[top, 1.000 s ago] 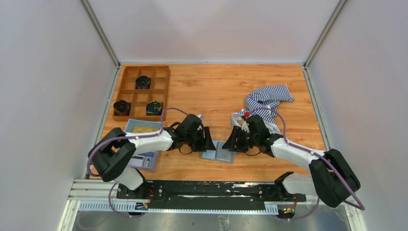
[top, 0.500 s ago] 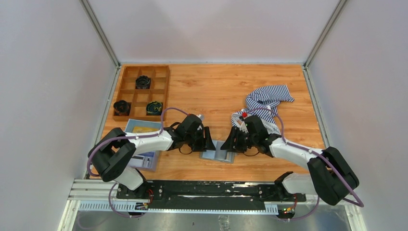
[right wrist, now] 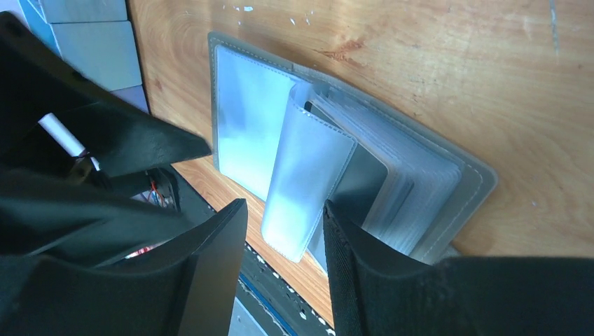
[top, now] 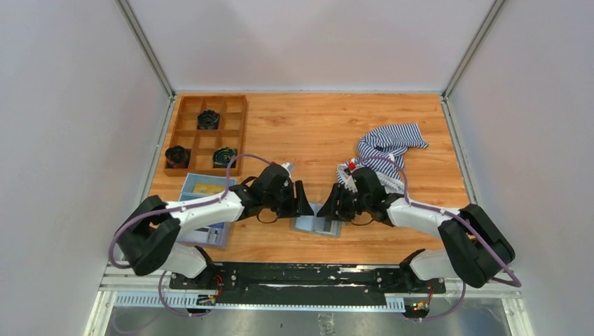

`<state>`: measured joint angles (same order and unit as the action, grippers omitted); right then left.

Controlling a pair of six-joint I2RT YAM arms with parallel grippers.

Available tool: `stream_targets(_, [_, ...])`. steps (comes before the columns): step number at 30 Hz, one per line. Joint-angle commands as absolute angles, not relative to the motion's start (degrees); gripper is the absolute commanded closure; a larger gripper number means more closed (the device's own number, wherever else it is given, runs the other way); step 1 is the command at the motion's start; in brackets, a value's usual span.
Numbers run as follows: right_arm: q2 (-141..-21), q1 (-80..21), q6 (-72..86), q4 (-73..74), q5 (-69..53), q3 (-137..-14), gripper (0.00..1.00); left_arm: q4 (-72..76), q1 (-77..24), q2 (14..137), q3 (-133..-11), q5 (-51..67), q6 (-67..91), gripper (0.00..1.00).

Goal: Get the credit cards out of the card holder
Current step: Remove the credit card from the card holder.

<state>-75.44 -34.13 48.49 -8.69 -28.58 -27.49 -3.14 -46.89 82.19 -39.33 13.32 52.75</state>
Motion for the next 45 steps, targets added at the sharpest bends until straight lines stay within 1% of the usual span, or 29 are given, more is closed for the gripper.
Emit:
stream_targets(1, [-77.43, -35.03, 50.84, -14.31, -30.05, -26.62, 0.52, -7.57, -46.31, 74.63, -39.84, 11.40, 52.62, 0.38])
stream_targets(4, [-79.01, -34.99, 51.73, -16.42, -30.85, -26.89, 0.52, -11.26, -44.92, 71.02, -39.98, 10.41, 51.94, 0.35])
stream_targets(8, [-80.74, -35.33, 51.77, -16.92, -31.67, -28.75, 0.52, -14.06, -43.05, 66.89, -38.71, 9.16, 51.59, 0.34])
stream_targets(17, [-85.51, -39.72, 53.06, -18.78, -32.05, -33.65, 0.52, -13.57, -41.84, 59.47, -36.85, 8.05, 53.45, 0.35])
stream_targets(21, [-87.96, -41.92, 52.40, -17.73, -30.93, -35.88, 0.53, -12.29, -41.84, 58.11, -35.95, 8.39, 54.11, 0.35])
stream_targets(26, [-90.97, -42.28, 52.06, -17.16, -29.68, -36.70, 0.53, -9.89, -41.84, 58.30, -35.10, 10.44, 54.88, 0.34])
stream_targets(31, [-94.00, -42.28, 49.00, -11.78, -28.22, -39.41, 0.55, -8.61, -41.84, 59.33, -35.25, 11.47, 55.47, 0.35])
stream_targets(35, [-89.39, -42.26, 48.12, -9.25, -28.20, -40.04, 0.55, -8.64, -41.84, 60.04, -36.22, 11.50, 54.80, 0.35])
stream_targets(40, [-79.49, -42.03, 44.67, -0.75, -21.35, -39.98, 0.54, -11.12, -42.12, 61.62, -39.51, 10.68, 52.89, 0.35])
stream_targets(42, [-76.13, -41.21, 43.75, 2.83, -18.86, -39.07, 0.53, -9.15, -42.83, 62.60, -39.82, 11.76, 53.06, 0.35])
stream_targets(45, [-71.88, -38.42, 43.81, 4.20, -17.85, -35.99, 0.53, -0.89, -45.06, 64.58, -38.80, 14.95, 55.57, 0.35])
